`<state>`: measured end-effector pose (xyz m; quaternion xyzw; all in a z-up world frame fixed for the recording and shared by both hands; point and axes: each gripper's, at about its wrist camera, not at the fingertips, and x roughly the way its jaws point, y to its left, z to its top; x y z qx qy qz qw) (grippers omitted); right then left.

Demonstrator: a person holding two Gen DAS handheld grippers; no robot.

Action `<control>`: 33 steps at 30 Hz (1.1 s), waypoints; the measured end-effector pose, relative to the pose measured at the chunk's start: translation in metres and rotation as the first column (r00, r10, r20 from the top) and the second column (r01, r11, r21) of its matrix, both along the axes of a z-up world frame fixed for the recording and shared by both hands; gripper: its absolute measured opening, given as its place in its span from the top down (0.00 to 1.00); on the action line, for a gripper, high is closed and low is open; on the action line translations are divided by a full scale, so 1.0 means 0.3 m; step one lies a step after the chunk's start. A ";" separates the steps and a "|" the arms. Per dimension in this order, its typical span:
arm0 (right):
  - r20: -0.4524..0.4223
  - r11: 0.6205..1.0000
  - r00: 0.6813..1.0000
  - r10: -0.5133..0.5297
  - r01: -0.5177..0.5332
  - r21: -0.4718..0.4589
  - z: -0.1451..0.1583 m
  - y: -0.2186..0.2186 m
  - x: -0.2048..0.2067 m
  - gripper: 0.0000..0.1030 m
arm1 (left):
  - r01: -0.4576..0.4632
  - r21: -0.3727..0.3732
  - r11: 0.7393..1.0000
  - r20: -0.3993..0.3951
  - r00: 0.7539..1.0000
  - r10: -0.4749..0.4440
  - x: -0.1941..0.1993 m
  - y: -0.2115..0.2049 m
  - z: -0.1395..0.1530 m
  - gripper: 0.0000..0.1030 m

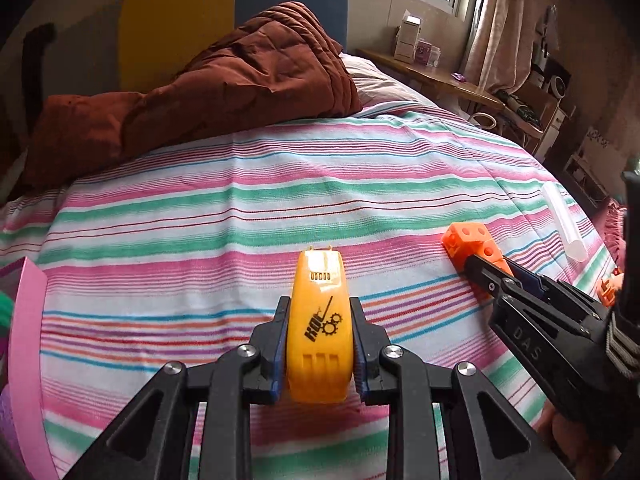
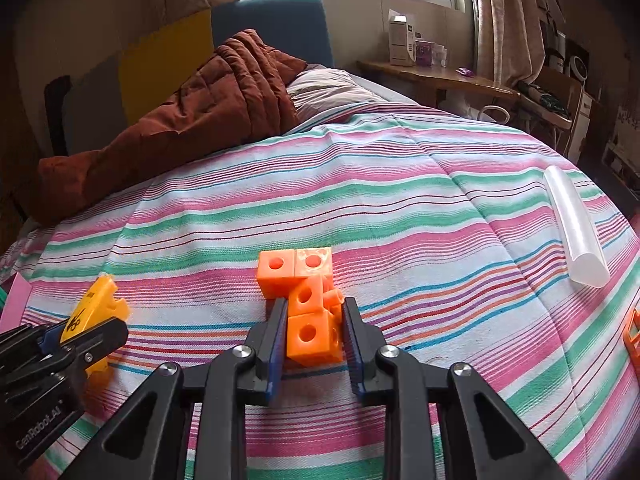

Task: Organize rigid objects
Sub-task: 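Grasp the yellow flat piece with the left tool while the right tool holds the orange cubes, then carry the yellow piece into the tray and open the left tool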

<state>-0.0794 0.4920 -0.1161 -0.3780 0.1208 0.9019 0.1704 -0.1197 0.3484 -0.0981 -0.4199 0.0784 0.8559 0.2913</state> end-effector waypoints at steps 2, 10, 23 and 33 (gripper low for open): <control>0.001 1.000 1.000 0.001 -0.001 0.004 0.000 0.001 0.000 0.75 | 0.012 0.007 1.000 -0.014 1.000 -0.012 0.033 -0.022 0.015 0.75; 0.014 1.000 1.000 -0.001 0.000 0.029 0.002 -0.009 -0.006 0.75 | 0.009 0.064 0.998 0.039 0.999 -0.012 0.145 -0.148 0.039 0.75; 0.026 0.998 1.000 0.004 -0.005 0.055 0.007 -0.018 -0.009 0.76 | 0.007 0.149 0.989 0.038 0.999 -0.012 0.321 -0.396 0.117 0.75; 0.020 0.997 0.999 0.029 -0.030 0.065 0.016 -0.032 -0.011 0.76 | -0.094 0.196 0.976 0.034 0.995 0.089 0.356 -0.645 0.165 0.75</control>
